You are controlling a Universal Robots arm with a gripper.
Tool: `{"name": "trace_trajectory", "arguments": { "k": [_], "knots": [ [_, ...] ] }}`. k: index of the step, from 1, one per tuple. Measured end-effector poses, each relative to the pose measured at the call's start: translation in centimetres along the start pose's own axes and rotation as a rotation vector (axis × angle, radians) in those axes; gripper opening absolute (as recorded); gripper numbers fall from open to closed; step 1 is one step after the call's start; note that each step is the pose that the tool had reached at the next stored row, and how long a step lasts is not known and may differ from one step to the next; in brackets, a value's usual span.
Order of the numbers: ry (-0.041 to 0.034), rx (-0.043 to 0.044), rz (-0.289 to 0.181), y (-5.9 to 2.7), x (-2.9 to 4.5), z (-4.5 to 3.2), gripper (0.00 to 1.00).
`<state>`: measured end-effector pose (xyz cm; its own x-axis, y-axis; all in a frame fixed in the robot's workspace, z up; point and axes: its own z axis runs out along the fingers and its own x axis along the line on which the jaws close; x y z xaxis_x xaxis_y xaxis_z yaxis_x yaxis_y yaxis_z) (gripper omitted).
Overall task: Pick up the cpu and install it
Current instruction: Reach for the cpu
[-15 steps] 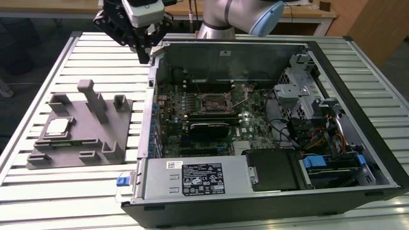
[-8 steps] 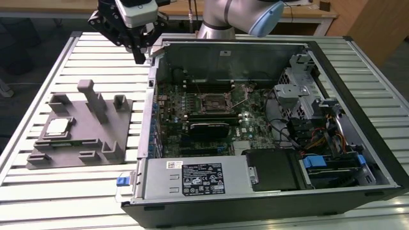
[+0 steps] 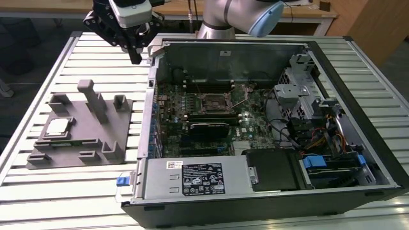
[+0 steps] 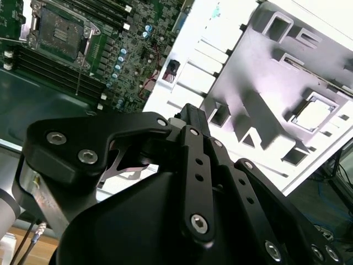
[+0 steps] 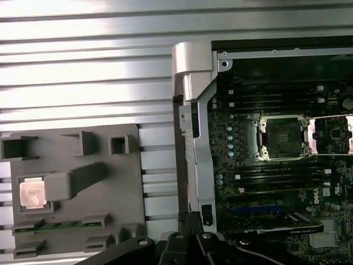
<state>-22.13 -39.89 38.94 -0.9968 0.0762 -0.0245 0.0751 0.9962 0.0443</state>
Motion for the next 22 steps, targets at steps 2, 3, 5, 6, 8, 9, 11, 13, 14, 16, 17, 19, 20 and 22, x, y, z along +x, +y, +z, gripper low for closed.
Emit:
{"name": "trace_trajectory", "arguments": {
  "k": [2, 3, 5, 6, 8, 9, 11, 13, 14, 16, 17, 19, 20, 22],
  "knots": [
    [0.0, 0.0, 0.0, -0.01, 0.17, 0.0, 0.11],
    [0.0, -0.0001, 0.0, -0.02, 0.24, 0.01, 0.11],
    [0.0, 0.0, 0.0, -0.03, 0.41, 0.01, 0.11],
    [0.0, 0.0, 0.0, -0.04, 0.49, 0.01, 0.11],
    [0.0, 0.0, 0.0, -0.05, 0.66, 0.02, 0.11],
    [0.0, 0.0, 0.0, -0.06, 0.75, 0.02, 0.11],
    [0.0, 0.0, 0.0, -0.07, 0.9, 0.03, 0.11],
    [0.0, 0.0, 0.0, -0.08, 1.05, 0.03, 0.11],
    [0.0, 0.0, 0.0, -0.09, 1.12, 0.04, 0.11],
    [0.0, 0.0, 0.0, -0.1, 1.26, 0.05, 0.11],
    [-0.0001, 0.0, 0.0, -0.1, 1.33, 0.05, 0.11],
    [0.0, 0.0, 0.0, -0.12, 1.49, 0.06, 0.11],
    [0.0, 0.0, 0.0, -0.12, 1.56, 0.06, 0.11],
    [0.0, 0.0, 0.0, -0.13, 1.71, 0.07, 0.11]
  ]
}}
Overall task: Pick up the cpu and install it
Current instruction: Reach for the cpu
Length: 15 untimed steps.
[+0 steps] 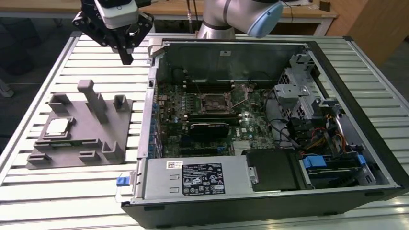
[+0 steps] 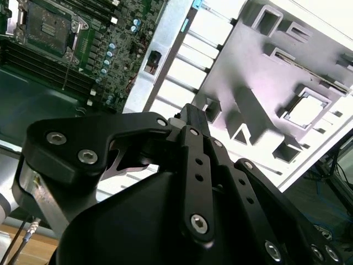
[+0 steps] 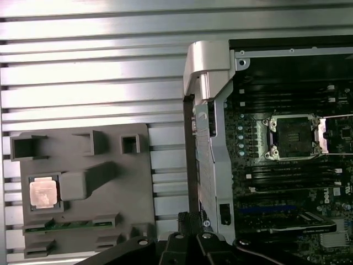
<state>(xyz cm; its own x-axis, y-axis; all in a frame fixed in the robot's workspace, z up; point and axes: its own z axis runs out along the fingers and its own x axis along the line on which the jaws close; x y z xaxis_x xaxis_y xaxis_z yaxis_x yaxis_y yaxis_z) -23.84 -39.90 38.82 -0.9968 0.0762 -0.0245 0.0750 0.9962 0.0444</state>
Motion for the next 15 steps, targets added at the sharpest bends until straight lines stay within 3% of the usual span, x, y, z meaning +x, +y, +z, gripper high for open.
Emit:
{"name": "trace_trajectory", "arguments": {
  "k": [15],
  "knots": [
    [0.0001, 0.0001, 0.0, -0.11, 1.42, 0.03, 0.11]
  ]
}}
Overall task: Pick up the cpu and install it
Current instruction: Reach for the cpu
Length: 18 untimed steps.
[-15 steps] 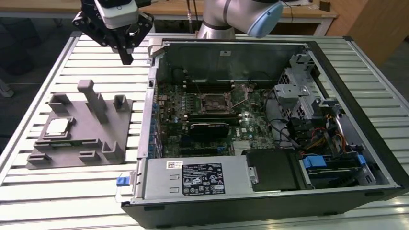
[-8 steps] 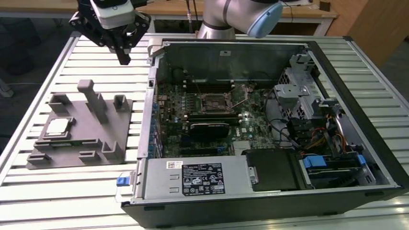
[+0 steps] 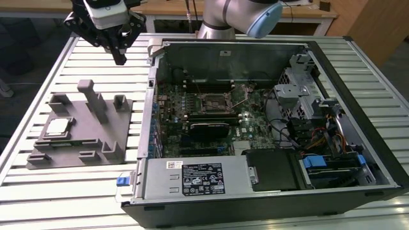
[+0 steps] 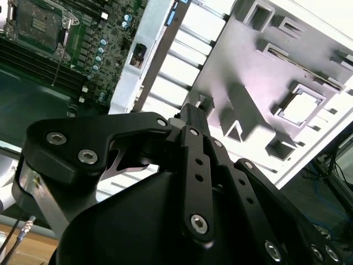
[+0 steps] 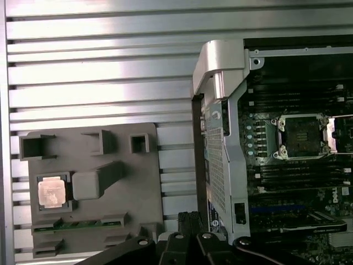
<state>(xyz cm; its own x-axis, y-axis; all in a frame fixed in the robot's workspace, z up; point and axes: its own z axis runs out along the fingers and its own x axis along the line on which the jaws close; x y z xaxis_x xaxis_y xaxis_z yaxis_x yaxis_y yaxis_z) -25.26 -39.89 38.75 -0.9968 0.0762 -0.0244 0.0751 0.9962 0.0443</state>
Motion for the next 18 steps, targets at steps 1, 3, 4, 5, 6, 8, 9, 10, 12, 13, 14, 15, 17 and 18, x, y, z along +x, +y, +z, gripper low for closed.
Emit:
{"name": "trace_trajectory", "arguments": {
  "k": [1, 3, 4, 5, 6, 8, 9, 10, 12, 13, 14, 15, 17, 18],
  "knots": [
    [-0.0001, -0.0001, 0.0, -0.01, 0.11, 0.01, 0.11],
    [-0.0001, -0.0001, 0.0, -0.03, 0.33, 0.01, 0.11],
    [-0.0001, -0.0001, 0.0, -0.04, 0.44, 0.01, 0.11],
    [-0.0001, -0.0001, 0.0, -0.05, 0.55, 0.02, 0.11],
    [0.0, 0.0, 0.0, -0.05, 0.65, 0.01, 0.11],
    [-0.0001, -0.0001, 0.0, -0.07, 0.87, 0.02, 0.11],
    [-0.0002, -0.0001, 0.0, -0.08, 0.97, 0.03, 0.11],
    [-0.0001, -0.0001, 0.0, -0.09, 1.08, 0.03, 0.11],
    [-0.0001, -0.0001, 0.0, -0.1, 1.3, 0.03, 0.11],
    [-0.0001, -0.0001, 0.0, -0.11, 1.41, 0.03, 0.11],
    [-0.0001, -0.0001, 0.0, -0.12, 1.51, 0.03, 0.11],
    [0.0, 0.0, 0.0, -0.13, 1.62, 0.03, 0.11],
    [-0.0001, -0.0001, 0.0, -0.15, 1.87, 0.04, 0.11],
    [-0.0001, -0.0001, 0.0, -0.16, 1.99, 0.04, 0.11]
  ]
}}
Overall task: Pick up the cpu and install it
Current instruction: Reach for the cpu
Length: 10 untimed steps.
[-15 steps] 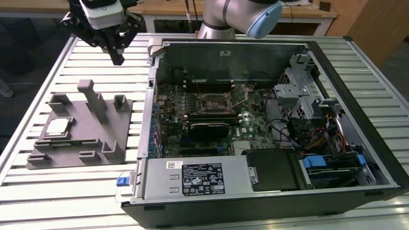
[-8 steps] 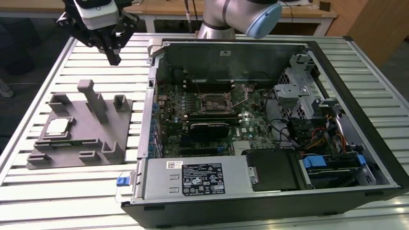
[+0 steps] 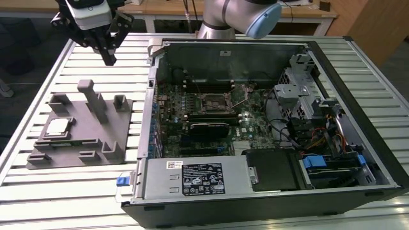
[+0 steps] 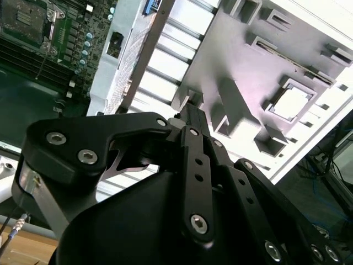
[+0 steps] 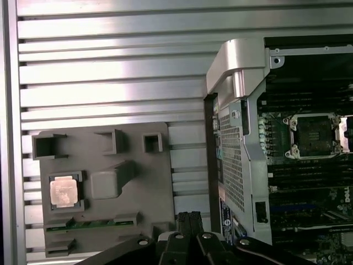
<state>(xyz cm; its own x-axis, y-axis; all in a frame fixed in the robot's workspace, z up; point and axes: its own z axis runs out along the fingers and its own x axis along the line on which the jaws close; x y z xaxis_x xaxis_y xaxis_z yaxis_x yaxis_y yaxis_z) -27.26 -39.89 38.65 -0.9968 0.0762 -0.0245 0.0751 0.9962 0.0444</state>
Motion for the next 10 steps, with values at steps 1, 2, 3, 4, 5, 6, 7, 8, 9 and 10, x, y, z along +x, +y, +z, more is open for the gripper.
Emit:
{"name": "trace_trajectory", "arguments": {
  "k": [1, 2, 3, 4, 5, 6, 7, 8, 9, 10],
  "knots": [
    [0.0, 0.0001, 0.0, -0.01, 0.13, 0.0, 0.11],
    [0.0, 0.0001, 0.0, -0.02, 0.26, 0.0, 0.11],
    [0.0001, 0.0001, 0.0, -0.03, 0.41, 0.0, 0.11],
    [0.0001, 0.0001, 0.0, -0.04, 0.57, 0.0, 0.11],
    [0.0, 0.0001, 0.0, -0.05, 0.72, 0.01, 0.11],
    [0.0, 0.0, 0.0, -0.07, 0.87, 0.01, 0.11],
    [-0.0001, 0.0, 0.0, -0.08, 1.03, 0.02, 0.11],
    [-0.0001, 0.0, 0.0, -0.09, 1.18, 0.02, 0.11],
    [0.0, 0.0, 0.0, -0.1, 1.32, 0.02, 0.11],
    [0.0, 0.0, 0.0, -0.11, 1.46, 0.02, 0.11]
  ]
}}
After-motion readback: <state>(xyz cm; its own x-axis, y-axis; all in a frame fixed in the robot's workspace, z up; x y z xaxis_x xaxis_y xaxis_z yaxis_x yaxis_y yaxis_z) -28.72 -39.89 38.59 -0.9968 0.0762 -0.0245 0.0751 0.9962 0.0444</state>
